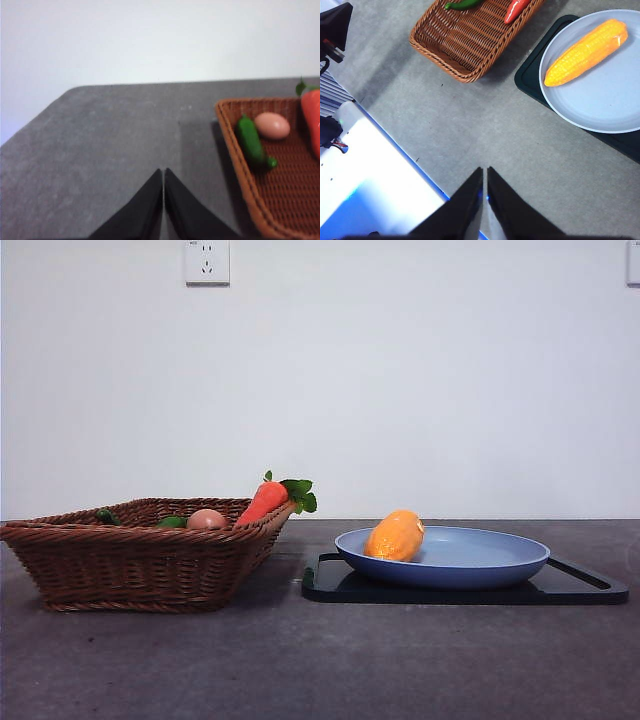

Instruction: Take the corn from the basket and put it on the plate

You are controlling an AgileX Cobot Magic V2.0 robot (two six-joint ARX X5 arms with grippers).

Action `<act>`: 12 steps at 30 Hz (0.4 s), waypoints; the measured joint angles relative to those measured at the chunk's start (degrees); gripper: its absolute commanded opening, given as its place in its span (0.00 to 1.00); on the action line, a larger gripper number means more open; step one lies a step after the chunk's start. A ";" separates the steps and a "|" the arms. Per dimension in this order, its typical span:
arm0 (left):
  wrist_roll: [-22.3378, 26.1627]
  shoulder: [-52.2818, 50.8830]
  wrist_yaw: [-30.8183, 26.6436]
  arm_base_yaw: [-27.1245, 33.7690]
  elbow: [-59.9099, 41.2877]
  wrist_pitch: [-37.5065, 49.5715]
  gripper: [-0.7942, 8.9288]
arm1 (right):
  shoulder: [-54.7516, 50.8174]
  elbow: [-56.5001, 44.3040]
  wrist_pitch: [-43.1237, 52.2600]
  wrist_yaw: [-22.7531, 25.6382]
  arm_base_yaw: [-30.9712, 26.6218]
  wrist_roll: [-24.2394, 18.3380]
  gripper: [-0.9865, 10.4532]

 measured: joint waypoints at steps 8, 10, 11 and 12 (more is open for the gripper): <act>-0.42 -1.55 0.00 0.00 0.00 -7.28 0.09 | 0.00 0.00 0.00 0.00 0.00 -0.02 0.09; -0.92 -1.53 0.17 0.00 0.00 -8.59 0.09 | 0.00 0.00 0.02 0.00 0.00 -0.02 0.09; -1.11 -1.53 0.31 0.00 0.00 -8.57 0.09 | 0.00 0.00 0.02 0.00 0.00 -0.02 0.09; -1.42 -1.57 0.52 0.00 0.00 -8.59 0.09 | 0.00 0.00 0.00 0.00 0.00 -0.02 0.09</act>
